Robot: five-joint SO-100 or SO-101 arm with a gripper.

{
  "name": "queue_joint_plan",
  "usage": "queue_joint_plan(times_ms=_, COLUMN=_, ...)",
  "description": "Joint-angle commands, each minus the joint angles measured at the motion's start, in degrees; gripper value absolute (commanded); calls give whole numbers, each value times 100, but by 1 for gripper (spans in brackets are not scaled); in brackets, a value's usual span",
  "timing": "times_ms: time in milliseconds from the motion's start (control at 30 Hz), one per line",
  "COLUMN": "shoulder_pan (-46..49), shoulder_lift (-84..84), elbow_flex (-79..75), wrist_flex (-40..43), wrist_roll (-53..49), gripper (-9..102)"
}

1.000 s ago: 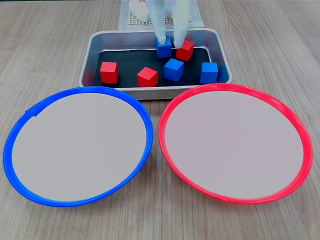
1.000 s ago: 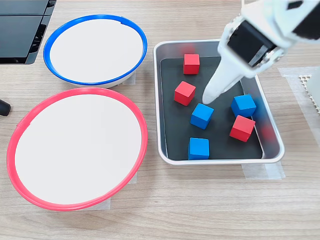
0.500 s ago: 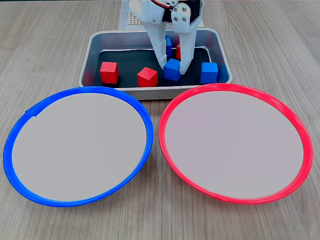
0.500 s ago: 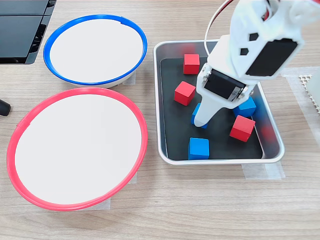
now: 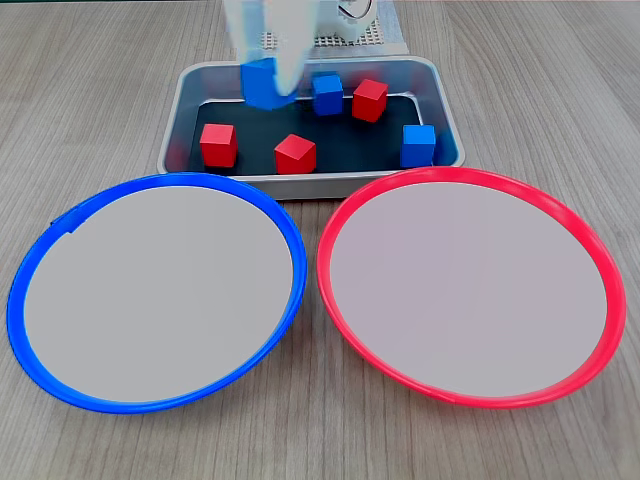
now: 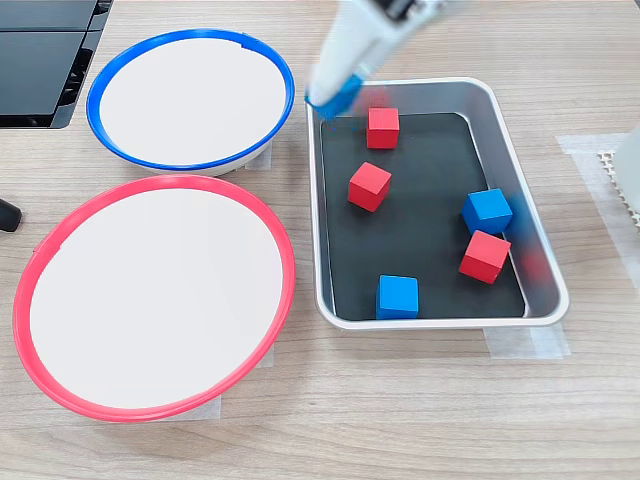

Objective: Move six blocks tray to matching dishes

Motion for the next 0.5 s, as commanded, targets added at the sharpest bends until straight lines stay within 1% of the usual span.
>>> queue_joint_plan(times_ms=0, shoulder_pan=404, shoulder_lift=-844, elbow_flex=-914, wrist_flex=-624, wrist_roll=387, gripper=0)
queue_joint_plan(times_ms=167, shoulder_pan=466, shoulder_lift=-2593, elbow_flex=-1863, wrist_flex=-1441, wrist_roll=536, gripper=0)
queue_joint_plan(times_ms=200, shoulder_pan=439, shoulder_lift=-2786, elbow_flex=-1898, wrist_flex=-1591, wrist_roll=448, gripper=2)
queue_joint_plan(times_ms=267, shoulder_pan=396, shoulder_lift=-3032, elbow_flex=-1819, wrist_flex=-1916, wrist_roll=255, gripper=12)
queue_joint_plan(times_ms=333, shoulder_pan=343, shoulder_lift=-3103, elbow_flex=-1679, wrist_flex=-2039, wrist_roll=18, gripper=18)
queue_joint_plan(times_ms=367, shoulder_pan=325, shoulder_lift=-3103, elbow_flex=-1652, wrist_flex=-2030, wrist_roll=-9, gripper=19)
queue_joint_plan(times_ms=400, shoulder_pan=308, shoulder_lift=-3059, elbow_flex=-1635, wrist_flex=-1942, wrist_roll=-44, gripper=18)
queue_joint_plan(times_ms=467, shoulder_pan=281, shoulder_lift=-2839, elbow_flex=-1652, wrist_flex=-1608, wrist_roll=-70, gripper=1)
